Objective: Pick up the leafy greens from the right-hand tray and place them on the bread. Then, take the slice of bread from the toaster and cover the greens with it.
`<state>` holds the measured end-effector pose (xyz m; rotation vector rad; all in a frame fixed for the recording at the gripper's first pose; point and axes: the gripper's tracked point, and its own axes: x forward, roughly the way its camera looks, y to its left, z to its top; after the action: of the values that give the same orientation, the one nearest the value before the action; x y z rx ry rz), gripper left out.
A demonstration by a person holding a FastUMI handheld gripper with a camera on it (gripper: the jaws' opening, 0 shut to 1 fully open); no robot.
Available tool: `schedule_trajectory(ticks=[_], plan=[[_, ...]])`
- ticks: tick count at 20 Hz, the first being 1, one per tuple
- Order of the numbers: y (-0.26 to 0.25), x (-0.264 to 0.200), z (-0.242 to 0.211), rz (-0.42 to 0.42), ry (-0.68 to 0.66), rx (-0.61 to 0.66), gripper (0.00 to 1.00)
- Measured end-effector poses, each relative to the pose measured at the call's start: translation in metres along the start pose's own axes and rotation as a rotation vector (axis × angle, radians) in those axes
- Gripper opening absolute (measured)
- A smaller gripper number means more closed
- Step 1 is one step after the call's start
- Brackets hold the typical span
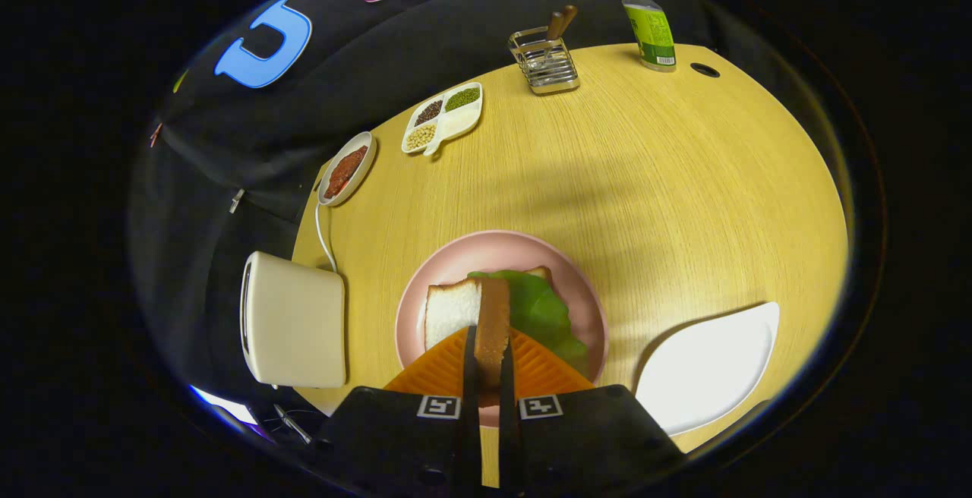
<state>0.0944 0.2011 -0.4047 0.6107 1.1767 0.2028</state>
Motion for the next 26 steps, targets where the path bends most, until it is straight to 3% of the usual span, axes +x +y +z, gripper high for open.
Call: schedule_trajectory(ticks=[5, 9, 14, 17, 19, 26], plan=[[-0.019, 0.01, -0.003, -0.036, -0.003, 0.009, 0.2], [-0.038, 0.014, -0.005, -0.123, -0.042, -0.108, 0.6], [-0.038, 0.012, -0.006, -0.177, -0.082, -0.193, 0.65], [-0.028, 0.009, -0.006, -0.167, -0.083, -0.224, 0.82], [-0.026, 0.005, -0.009, -0.179, -0.081, -0.24, 1.0], [-0.019, -0.027, -0.005, -0.177, -0.147, -0.233, 1.0]])
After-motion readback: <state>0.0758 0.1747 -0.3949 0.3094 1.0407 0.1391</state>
